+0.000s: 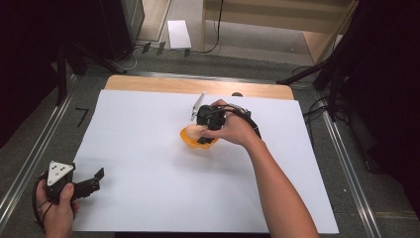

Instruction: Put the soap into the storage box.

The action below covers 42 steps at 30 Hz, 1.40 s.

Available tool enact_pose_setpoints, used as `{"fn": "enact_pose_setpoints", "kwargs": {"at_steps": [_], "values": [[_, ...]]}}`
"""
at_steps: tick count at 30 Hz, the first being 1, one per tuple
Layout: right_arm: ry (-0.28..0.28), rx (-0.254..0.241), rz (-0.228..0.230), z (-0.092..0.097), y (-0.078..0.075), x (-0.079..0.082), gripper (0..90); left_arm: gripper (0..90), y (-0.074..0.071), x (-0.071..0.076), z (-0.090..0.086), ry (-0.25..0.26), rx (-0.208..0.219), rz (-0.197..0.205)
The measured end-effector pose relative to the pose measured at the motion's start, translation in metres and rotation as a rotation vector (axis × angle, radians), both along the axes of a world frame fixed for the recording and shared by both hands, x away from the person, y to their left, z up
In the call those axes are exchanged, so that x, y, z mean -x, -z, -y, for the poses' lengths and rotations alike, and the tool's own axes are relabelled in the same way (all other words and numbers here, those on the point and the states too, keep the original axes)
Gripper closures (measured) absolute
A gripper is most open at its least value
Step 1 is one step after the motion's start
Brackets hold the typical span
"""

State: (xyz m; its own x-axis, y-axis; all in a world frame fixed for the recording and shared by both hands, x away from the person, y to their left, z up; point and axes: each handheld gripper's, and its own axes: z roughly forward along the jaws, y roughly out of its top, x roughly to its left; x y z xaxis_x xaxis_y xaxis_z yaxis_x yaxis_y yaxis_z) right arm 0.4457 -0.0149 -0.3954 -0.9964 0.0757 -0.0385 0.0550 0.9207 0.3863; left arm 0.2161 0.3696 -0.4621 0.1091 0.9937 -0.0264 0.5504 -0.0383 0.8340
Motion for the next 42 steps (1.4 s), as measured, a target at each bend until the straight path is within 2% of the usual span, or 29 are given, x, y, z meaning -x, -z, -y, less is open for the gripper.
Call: {"fn": "enact_pose_setpoints", "kwargs": {"at_steps": [12, 15, 21, 24, 27, 30, 42], "values": [[0.025, 0.004, -0.022, 0.001, -0.001, 0.0, 30.3, 5.4, 0.0, 0.0, 0.0, -0.001, 0.001, 0.003], [0.045, -0.019, -0.021, 0.003, -0.004, 0.0, 26.9, 5.4, 0.0, 0.0, 0.0, 0.0, 0.003, 0.002], [0.064, -0.026, -0.025, 0.009, -0.006, 0.001, 27.9, 5.4, 0.0, 0.0, 0.0, -0.002, 0.002, 0.003], [0.079, -0.045, -0.03, 0.015, -0.006, 0.001, 28.0, 5.4, 0.0, 0.0, 0.0, -0.002, 0.001, 0.002], [0.096, -0.042, -0.033, 0.021, -0.008, 0.002, 28.0, 5.4, 0.0, 0.0, 0.0, -0.002, 0.0, -0.001], [0.111, -0.067, -0.036, 0.032, -0.011, 0.003, 28.1, 5.4, 0.0, 0.0, 0.0, -0.003, 0.001, 0.0], [0.179, -0.085, -0.028, 0.066, -0.015, 0.016, 25.9, 5.4, 0.0, 0.0, 0.0, -0.007, 0.001, 0.001]]}}
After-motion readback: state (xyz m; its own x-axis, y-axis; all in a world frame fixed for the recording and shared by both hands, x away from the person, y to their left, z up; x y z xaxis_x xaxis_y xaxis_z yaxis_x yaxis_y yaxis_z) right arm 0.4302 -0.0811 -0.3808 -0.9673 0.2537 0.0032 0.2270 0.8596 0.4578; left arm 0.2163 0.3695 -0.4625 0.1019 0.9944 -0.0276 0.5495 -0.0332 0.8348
